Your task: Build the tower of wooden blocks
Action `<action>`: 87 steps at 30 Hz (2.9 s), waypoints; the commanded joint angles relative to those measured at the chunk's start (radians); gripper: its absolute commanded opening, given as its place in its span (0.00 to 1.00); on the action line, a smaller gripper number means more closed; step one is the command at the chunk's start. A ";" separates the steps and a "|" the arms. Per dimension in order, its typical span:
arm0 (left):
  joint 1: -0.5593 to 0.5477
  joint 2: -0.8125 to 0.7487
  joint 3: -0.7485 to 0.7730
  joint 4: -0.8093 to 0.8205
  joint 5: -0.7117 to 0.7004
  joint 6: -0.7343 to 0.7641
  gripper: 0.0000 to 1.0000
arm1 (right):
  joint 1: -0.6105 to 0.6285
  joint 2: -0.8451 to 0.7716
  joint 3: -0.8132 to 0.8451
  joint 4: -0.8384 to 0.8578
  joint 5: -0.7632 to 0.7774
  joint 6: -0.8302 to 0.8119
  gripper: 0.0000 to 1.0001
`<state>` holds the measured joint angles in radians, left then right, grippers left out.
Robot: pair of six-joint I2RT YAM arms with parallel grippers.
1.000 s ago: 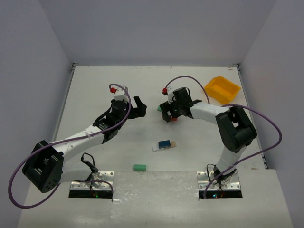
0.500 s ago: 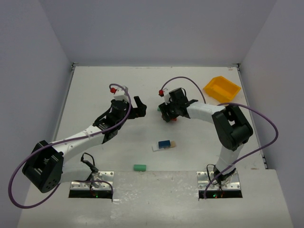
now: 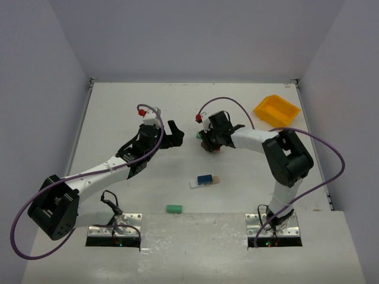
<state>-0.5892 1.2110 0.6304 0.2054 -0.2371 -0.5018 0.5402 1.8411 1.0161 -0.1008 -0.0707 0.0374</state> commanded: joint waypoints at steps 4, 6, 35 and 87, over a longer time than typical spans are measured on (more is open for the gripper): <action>0.004 0.011 0.002 0.078 0.162 -0.006 1.00 | 0.024 -0.216 -0.128 0.230 -0.105 -0.142 0.15; 0.004 0.016 -0.007 0.107 0.222 -0.017 1.00 | 0.025 -0.317 -0.211 0.337 -0.185 -0.167 0.15; 0.003 0.131 -0.041 0.364 0.613 -0.139 0.59 | 0.032 -0.622 -0.457 0.561 -0.392 -0.172 0.20; 0.006 -0.135 -0.168 0.345 1.159 0.608 0.00 | 0.049 -0.710 -0.313 0.032 -0.890 -0.324 0.99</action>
<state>-0.5873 1.1135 0.4591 0.4681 0.8306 0.0236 0.5915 1.1260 0.7013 -0.0517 -0.8483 -0.2299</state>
